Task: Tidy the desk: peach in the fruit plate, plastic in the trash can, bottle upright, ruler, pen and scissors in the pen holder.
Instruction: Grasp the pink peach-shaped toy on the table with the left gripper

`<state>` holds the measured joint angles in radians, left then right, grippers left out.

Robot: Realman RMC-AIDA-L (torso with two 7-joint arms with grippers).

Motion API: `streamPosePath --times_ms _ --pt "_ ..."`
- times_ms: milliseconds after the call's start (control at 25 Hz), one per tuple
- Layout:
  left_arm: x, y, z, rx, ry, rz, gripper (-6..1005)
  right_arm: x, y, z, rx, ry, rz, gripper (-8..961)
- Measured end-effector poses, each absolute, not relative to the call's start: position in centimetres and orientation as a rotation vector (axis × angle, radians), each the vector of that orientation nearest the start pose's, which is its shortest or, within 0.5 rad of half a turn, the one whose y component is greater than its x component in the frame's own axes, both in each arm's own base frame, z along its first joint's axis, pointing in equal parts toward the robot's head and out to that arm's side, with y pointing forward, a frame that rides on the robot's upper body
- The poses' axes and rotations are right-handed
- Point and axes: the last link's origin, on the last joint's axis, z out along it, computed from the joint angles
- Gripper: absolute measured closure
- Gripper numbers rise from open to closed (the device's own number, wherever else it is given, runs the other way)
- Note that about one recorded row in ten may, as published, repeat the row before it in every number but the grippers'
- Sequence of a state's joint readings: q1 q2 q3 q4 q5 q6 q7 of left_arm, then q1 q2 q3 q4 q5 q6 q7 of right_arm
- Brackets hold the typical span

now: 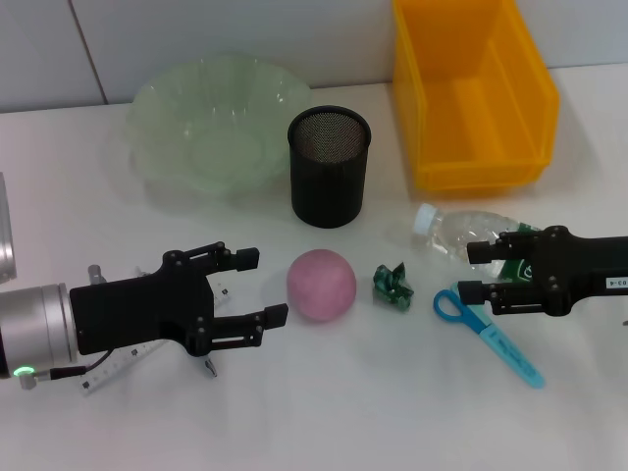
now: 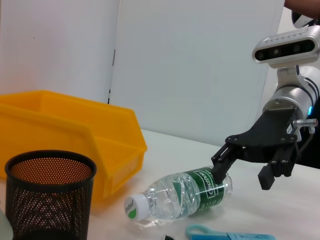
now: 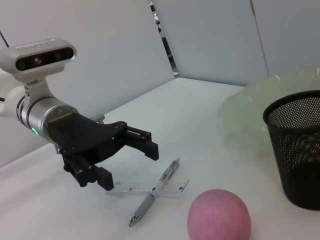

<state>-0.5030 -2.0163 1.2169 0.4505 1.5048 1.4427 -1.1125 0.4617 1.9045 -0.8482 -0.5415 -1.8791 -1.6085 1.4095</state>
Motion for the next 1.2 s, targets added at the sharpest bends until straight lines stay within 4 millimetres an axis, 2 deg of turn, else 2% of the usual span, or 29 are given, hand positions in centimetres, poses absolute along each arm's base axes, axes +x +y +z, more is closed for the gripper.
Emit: streamPosePath --times_ms 720,800,1000,1040,1160,1200 --pt "-24.9 31.6 -4.7 -2.808 -0.391 -0.783 180 30.5 31.0 3.9 -2.766 0.755 0.621 252" --pt "-24.0 32.7 -5.4 -2.785 -0.334 -0.709 180 30.5 31.0 3.9 -2.766 0.756 0.621 252" --pt "-23.6 33.3 -5.8 -2.788 -0.303 -0.638 182 30.5 30.9 3.9 -2.767 0.757 0.621 252" --pt "-22.8 34.3 -7.0 -2.814 -0.274 -0.525 182 30.6 30.9 4.0 -2.766 0.759 0.619 252" --pt "-22.5 34.5 -7.5 -2.826 -0.265 -0.488 183 30.6 30.9 4.0 -2.764 0.760 0.619 252" --pt "-22.0 34.9 -8.2 -2.846 -0.243 -0.430 183 30.7 30.9 4.0 -2.763 0.761 0.618 252"
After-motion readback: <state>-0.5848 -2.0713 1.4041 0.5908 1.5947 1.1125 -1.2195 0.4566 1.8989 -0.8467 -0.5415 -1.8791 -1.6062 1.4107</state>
